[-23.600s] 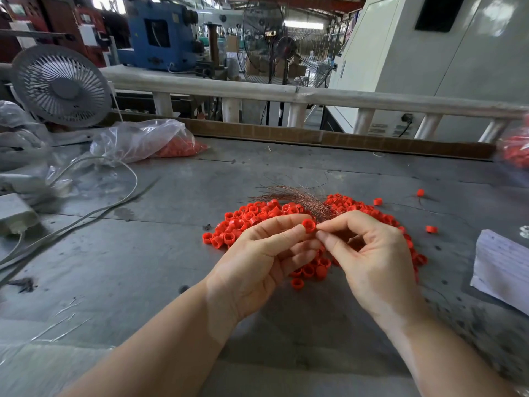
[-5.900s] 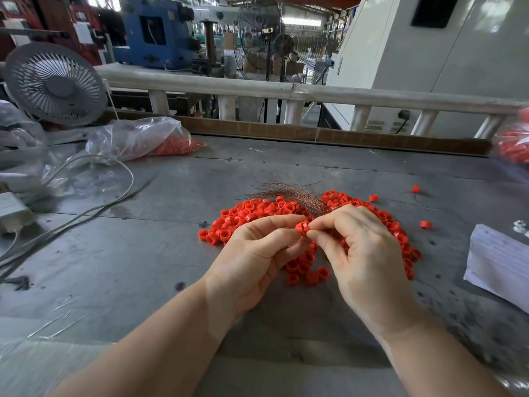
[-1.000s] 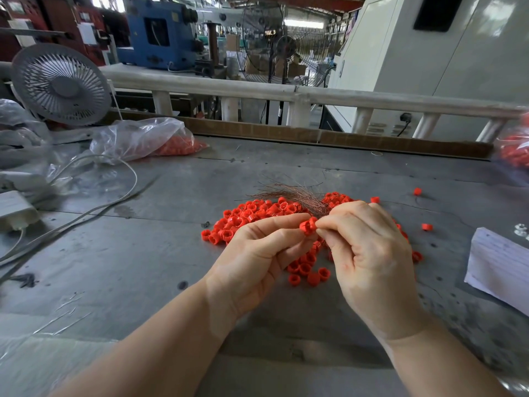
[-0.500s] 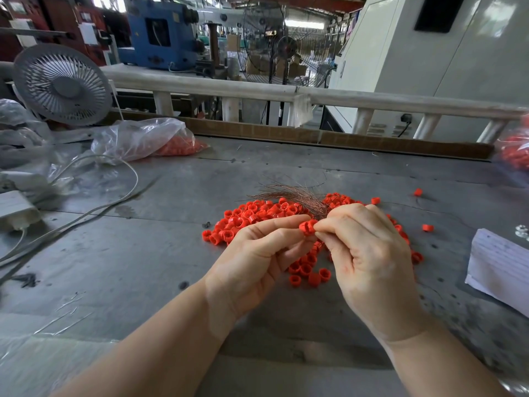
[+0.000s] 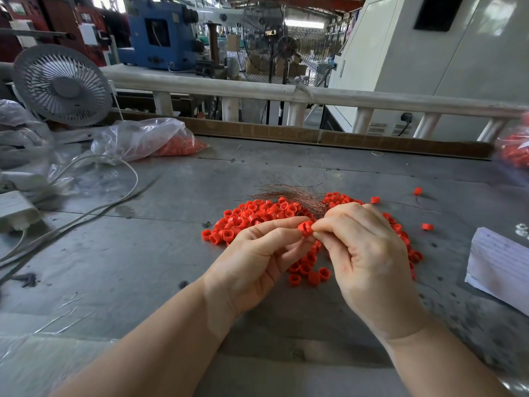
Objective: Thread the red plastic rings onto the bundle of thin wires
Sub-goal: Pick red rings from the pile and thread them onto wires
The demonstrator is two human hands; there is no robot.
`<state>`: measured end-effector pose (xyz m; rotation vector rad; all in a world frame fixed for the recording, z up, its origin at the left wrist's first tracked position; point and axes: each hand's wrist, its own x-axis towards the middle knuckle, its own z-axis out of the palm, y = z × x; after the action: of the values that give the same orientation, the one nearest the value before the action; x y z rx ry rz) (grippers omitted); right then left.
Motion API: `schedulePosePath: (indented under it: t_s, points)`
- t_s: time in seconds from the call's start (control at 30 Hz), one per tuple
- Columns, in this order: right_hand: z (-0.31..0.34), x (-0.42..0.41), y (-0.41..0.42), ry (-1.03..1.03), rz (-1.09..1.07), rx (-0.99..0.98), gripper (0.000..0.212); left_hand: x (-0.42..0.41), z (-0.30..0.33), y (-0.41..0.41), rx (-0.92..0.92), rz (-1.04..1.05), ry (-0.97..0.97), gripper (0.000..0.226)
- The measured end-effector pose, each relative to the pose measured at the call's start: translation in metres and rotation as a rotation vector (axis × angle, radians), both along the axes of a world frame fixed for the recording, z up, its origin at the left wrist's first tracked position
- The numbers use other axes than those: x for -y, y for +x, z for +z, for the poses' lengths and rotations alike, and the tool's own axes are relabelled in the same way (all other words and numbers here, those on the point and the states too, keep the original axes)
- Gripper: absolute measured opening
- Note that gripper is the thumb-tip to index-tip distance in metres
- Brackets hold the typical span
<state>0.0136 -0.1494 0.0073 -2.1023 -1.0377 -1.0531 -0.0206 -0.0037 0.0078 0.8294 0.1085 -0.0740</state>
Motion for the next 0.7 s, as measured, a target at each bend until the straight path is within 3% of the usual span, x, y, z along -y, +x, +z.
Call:
schedulePosePath:
  t_s: [0.7]
  points:
    - [-0.0009,-0.0003,0.001,-0.028,0.011,-0.071,0.01,0.0015,-0.0004,-0.0003,-0.023,0.038,0.063,0.021]
